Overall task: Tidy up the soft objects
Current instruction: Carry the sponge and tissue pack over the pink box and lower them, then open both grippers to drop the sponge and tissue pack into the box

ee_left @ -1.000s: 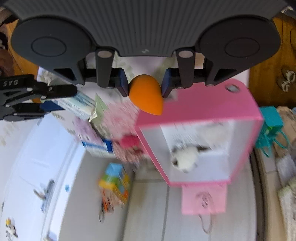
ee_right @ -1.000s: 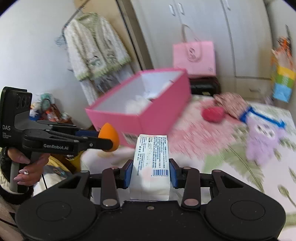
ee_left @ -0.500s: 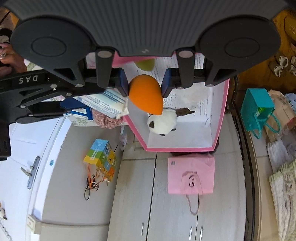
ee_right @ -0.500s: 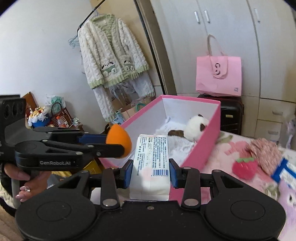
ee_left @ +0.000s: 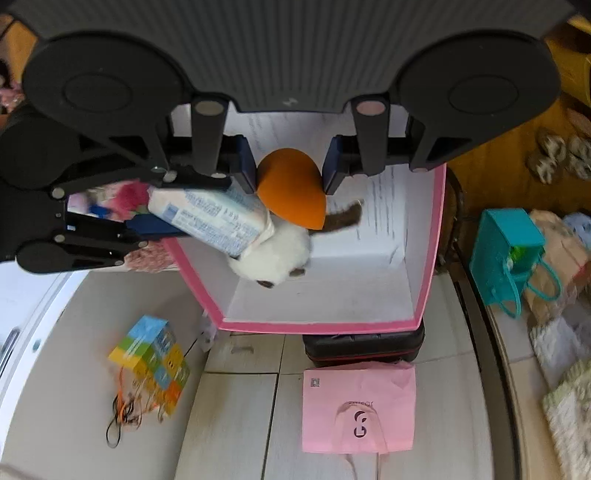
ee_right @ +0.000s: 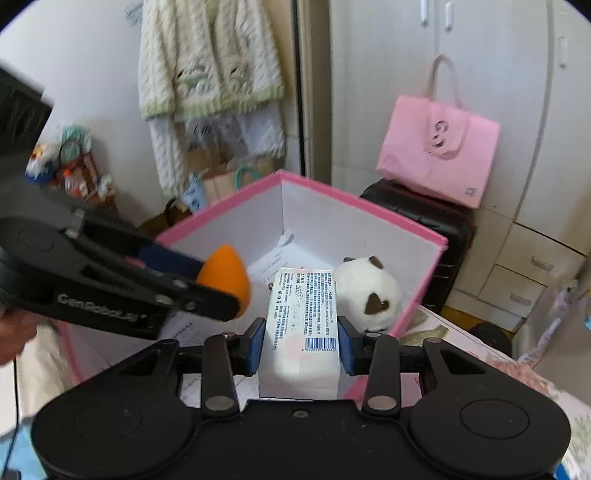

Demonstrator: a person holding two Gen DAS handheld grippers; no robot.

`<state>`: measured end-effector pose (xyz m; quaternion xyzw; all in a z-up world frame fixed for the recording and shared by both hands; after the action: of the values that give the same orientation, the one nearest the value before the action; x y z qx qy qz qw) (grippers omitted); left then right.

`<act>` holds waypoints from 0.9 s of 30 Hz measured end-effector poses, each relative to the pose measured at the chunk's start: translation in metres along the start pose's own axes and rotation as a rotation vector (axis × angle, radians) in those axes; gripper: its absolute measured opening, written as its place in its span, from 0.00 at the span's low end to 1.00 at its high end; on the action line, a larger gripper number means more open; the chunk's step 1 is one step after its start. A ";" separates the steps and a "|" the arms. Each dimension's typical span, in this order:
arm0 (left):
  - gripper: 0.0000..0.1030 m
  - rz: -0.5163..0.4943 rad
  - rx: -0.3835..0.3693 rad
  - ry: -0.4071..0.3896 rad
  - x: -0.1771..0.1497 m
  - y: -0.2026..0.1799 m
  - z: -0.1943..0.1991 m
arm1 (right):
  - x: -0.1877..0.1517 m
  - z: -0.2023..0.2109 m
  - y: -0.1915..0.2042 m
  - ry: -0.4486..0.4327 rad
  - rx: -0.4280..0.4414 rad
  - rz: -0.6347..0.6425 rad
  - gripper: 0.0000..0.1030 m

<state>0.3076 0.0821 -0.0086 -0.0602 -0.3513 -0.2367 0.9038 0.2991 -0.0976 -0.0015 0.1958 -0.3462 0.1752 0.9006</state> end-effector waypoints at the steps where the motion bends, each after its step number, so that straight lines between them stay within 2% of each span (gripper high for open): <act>1: 0.37 -0.001 0.030 0.007 0.003 0.002 -0.006 | 0.002 -0.007 -0.001 0.018 -0.002 0.012 0.43; 2: 0.37 -0.018 0.060 0.014 0.005 0.002 -0.013 | 0.002 -0.014 -0.001 0.042 -0.016 0.031 0.43; 4: 0.37 -0.033 0.073 0.033 0.009 0.004 -0.022 | 0.002 -0.021 0.003 0.045 -0.025 0.075 0.43; 8: 0.38 -0.001 0.032 0.082 0.011 0.008 -0.036 | 0.003 -0.032 0.006 0.072 -0.019 0.116 0.44; 10: 0.45 0.035 0.028 0.093 0.012 0.011 -0.039 | 0.001 -0.036 0.007 0.069 -0.027 0.160 0.44; 12: 0.57 0.093 0.040 0.094 0.011 0.014 -0.042 | 0.001 -0.035 0.008 0.078 -0.027 0.176 0.44; 14: 0.60 0.075 0.045 0.101 0.010 0.009 -0.041 | 0.001 -0.031 0.008 0.068 -0.040 0.177 0.45; 19: 0.62 0.027 0.010 0.062 0.005 -0.003 -0.014 | -0.003 -0.008 0.011 0.042 -0.017 0.158 0.48; 22: 0.62 -0.041 0.013 0.045 0.000 -0.014 0.008 | -0.010 0.010 0.016 0.020 -0.032 0.169 0.48; 27: 0.63 -0.080 0.002 0.024 -0.010 -0.027 0.047 | -0.021 0.042 0.028 -0.014 -0.020 0.183 0.48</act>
<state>0.2598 0.0748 0.0178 -0.0424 -0.3427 -0.2733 0.8978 0.2482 -0.0969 0.0194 0.1558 -0.3706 0.2520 0.8803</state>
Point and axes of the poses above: each gripper's, at about its wrist camera, not at the fingertips, and z roughly against the way its jaws point, y to its left, x to its top, the point moved 2 cm from there along -z, roughly the way its jaws point, and after that the axes turned 14 degrees about -z, right-handed, at the moved point
